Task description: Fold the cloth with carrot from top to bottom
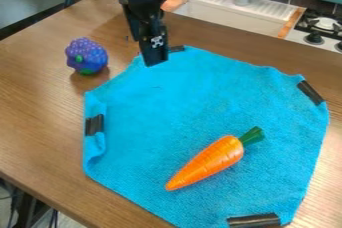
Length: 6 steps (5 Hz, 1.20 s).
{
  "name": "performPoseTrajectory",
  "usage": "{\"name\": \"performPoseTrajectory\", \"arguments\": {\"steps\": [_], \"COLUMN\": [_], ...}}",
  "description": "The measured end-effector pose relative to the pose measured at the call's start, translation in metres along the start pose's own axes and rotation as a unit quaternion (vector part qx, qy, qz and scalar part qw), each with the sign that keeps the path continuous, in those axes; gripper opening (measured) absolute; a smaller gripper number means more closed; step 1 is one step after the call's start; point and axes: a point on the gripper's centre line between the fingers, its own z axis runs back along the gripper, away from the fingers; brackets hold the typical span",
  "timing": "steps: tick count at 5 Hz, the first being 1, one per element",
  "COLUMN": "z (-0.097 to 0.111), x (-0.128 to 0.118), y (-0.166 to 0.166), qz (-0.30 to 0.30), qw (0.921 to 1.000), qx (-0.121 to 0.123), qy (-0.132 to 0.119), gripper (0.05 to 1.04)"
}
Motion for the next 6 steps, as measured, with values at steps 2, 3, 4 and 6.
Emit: {"name": "performPoseTrajectory", "arguments": {"steps": [2, 3, 4, 6], "z": [-0.028, -0.039, -0.052, -0.075], "x": [0.023, 0.039, 0.049, 0.047], "y": [0.039, 0.062, 0.076, 0.088], "qz": [-0.03, -0.007, 0.011, 0.033], "qw": [0.994, 0.9918, 0.9915, 0.9919], "qx": [0.105, 0.127, 0.129, 0.122], "qy": [-0.009, -0.012, -0.008, 0.014], "gripper": [1.0, 1.0, 1.0, 0.999]}}
